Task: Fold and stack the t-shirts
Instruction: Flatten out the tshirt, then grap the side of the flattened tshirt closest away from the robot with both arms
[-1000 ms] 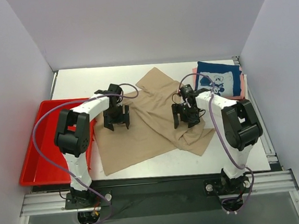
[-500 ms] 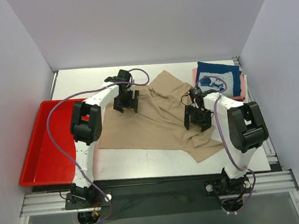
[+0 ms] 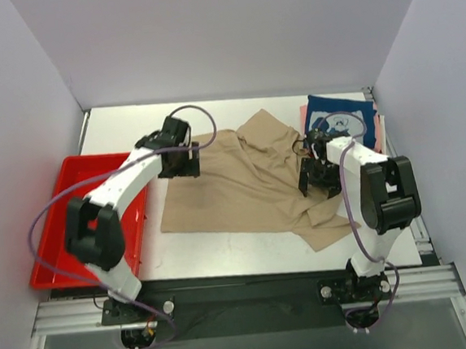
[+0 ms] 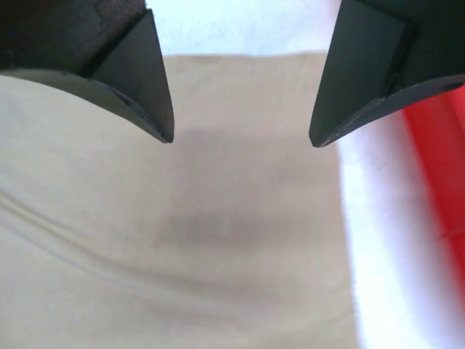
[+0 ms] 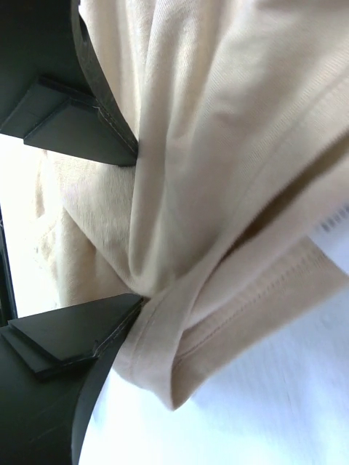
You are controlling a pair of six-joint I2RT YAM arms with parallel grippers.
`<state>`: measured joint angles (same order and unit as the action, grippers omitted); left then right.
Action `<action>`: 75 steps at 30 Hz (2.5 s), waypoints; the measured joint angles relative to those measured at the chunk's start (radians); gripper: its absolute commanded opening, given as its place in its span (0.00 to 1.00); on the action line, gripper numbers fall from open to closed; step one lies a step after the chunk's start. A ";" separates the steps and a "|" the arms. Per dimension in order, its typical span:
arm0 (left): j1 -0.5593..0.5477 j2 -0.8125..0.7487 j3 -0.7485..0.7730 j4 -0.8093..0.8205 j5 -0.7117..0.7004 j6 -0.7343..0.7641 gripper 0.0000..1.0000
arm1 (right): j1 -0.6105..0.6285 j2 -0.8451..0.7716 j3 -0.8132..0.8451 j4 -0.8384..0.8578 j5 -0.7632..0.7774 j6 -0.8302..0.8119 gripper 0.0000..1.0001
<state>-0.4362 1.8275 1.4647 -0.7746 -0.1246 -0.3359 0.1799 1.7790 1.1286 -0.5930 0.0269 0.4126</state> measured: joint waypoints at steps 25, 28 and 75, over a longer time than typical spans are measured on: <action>0.041 -0.324 -0.601 0.068 -0.176 -0.209 0.43 | -0.070 0.007 0.039 -0.010 0.000 0.004 0.73; 0.059 -0.324 -0.629 0.084 -0.176 -0.212 0.42 | -0.074 0.007 0.036 -0.010 -0.002 0.006 0.73; 0.151 -0.372 -0.713 0.261 0.063 -0.254 0.00 | -0.076 -0.011 0.012 -0.011 -0.024 0.019 0.72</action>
<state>-0.2855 1.4551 0.7517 -0.5140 -0.0612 -0.5903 0.1043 1.7676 1.1404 -0.6041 0.0032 0.4313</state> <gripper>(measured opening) 0.031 0.721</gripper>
